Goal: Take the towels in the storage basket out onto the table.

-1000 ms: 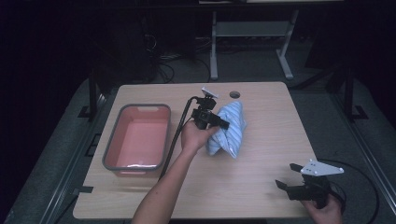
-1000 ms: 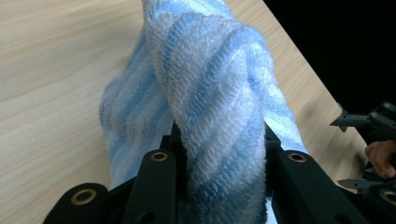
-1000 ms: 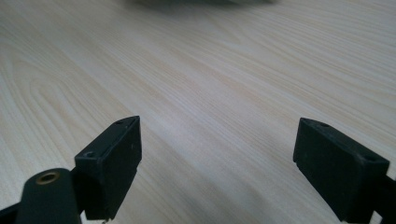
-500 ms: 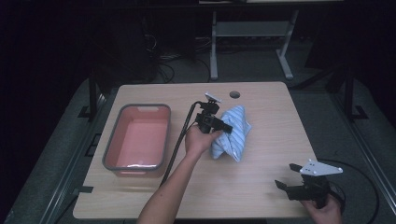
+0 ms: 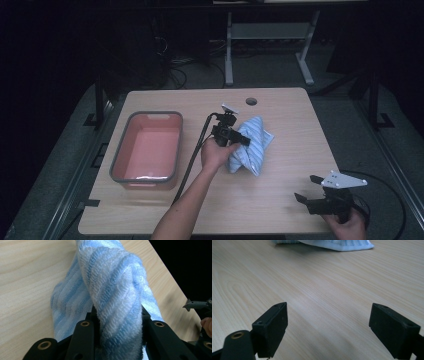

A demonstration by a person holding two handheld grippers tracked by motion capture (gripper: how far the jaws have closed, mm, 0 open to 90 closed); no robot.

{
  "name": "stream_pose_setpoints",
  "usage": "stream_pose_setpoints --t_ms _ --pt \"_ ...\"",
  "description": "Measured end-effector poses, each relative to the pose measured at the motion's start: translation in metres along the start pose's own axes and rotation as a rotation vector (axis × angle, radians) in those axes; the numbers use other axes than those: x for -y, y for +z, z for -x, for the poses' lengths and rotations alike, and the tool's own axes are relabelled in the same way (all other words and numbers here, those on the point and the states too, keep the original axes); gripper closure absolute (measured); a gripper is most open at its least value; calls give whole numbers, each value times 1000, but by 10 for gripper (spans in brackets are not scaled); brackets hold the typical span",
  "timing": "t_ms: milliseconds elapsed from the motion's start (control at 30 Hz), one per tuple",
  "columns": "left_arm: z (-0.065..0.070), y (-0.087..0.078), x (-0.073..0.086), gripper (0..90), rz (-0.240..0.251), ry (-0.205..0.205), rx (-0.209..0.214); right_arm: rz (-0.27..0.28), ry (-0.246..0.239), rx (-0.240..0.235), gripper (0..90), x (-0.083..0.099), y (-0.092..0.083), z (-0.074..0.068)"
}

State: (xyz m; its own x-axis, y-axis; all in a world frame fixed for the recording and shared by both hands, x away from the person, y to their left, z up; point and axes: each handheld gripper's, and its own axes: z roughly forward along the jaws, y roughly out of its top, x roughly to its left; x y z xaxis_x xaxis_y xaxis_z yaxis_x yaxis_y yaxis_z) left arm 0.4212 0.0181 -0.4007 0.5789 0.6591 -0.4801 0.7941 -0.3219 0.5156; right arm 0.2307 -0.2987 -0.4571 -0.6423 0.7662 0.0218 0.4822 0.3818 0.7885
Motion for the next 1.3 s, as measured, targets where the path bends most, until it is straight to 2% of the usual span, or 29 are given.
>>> stream_pose_setpoints --t_ms 500,600,800,867,933,1300 --pt "-4 21 11 654 -4 -20 1 1 -1 -1 148 0 0 1" --pt "-4 26 13 641 -28 -8 -2 -5 1 -2 148 0 0 1" --pt "-2 32 15 623 -30 2 -6 -2 0 -1 148 0 0 1" --pt "-1 33 16 601 -26 2 -23 -2 0 -2 148 0 0 1" --pt "0 34 17 580 -26 18 -42 -4 1 -4 148 0 0 1" --pt "1 38 20 546 -30 27 -43 -5 0 -5 148 1 1 1"
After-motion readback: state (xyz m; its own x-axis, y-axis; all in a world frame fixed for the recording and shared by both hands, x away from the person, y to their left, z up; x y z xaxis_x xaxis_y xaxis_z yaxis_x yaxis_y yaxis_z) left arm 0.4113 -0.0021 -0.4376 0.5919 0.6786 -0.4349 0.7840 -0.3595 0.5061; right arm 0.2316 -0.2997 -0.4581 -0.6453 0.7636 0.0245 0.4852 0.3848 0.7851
